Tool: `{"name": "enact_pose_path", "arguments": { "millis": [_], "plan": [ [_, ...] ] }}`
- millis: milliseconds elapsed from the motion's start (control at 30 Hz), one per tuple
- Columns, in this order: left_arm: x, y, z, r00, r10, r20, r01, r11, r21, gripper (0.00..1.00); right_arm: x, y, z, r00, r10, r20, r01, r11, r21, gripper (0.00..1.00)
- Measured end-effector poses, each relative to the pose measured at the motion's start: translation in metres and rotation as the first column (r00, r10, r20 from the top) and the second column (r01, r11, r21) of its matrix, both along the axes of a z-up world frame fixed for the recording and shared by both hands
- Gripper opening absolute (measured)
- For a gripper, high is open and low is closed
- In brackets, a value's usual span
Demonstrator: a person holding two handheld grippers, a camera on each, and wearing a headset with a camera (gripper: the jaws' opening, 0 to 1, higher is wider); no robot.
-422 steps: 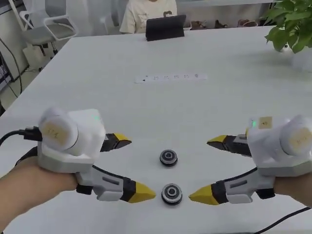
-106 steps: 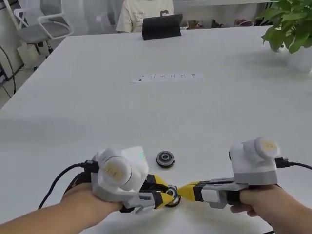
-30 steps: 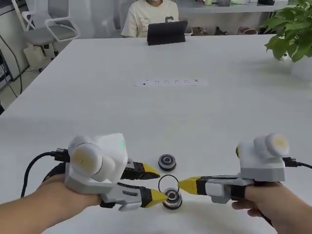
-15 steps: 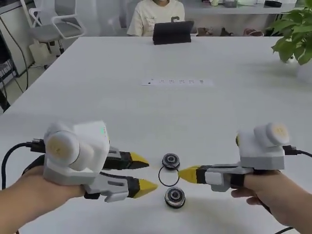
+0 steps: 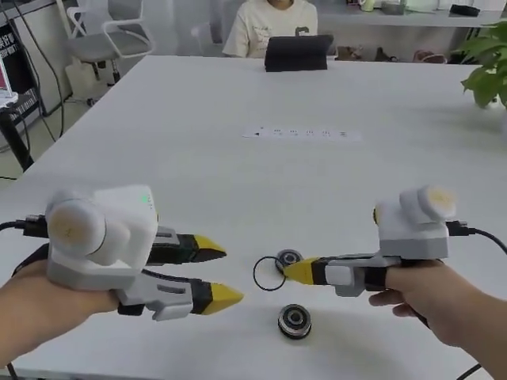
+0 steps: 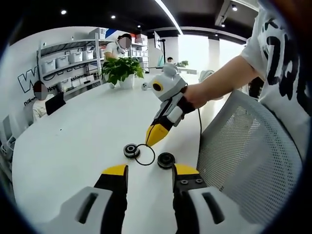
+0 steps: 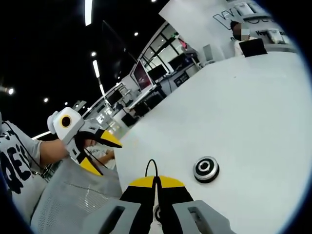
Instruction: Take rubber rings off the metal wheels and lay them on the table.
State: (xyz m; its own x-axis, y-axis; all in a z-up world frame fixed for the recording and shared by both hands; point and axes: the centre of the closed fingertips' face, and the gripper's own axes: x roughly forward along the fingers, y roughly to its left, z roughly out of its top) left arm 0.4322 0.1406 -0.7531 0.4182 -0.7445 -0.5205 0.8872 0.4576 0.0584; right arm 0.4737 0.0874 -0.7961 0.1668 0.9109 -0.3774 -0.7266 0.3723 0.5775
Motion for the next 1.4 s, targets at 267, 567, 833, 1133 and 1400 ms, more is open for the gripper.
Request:
{"name": "enact_pose_path", "arguments": {
  "millis": [267, 567, 833, 1133, 1400],
  "plan": [
    [-0.003, 0.013, 0.002, 0.999, 0.034, -0.007, -0.034, 0.999, -0.006, 0.38, -0.001, 0.008, -0.008, 1.000, 0.024, -0.009, -0.024, 0.999, -0.025, 0.00],
    [-0.007, 0.024, 0.000, 0.998, 0.059, -0.024, -0.059, 0.998, -0.002, 0.45, -0.002, 0.015, -0.025, 0.998, 0.057, -0.016, -0.058, 0.995, -0.082, 0.00],
    [-0.010, 0.030, -0.003, 0.998, 0.059, -0.030, -0.059, 0.998, 0.019, 0.50, -0.003, 0.018, -0.037, 0.997, 0.071, -0.023, -0.074, 0.989, -0.125, 0.00],
    [-0.014, 0.032, -0.006, 0.998, 0.048, -0.030, -0.047, 0.998, 0.045, 0.53, -0.007, 0.021, -0.047, 0.995, 0.102, -0.020, -0.104, 0.980, -0.170, 0.01],
    [-0.015, 0.034, -0.009, 0.998, 0.055, -0.039, -0.053, 0.997, 0.049, 0.53, -0.007, 0.017, -0.052, 0.994, 0.110, 0.005, -0.107, 0.972, -0.210, 0.12]
  ]
}}
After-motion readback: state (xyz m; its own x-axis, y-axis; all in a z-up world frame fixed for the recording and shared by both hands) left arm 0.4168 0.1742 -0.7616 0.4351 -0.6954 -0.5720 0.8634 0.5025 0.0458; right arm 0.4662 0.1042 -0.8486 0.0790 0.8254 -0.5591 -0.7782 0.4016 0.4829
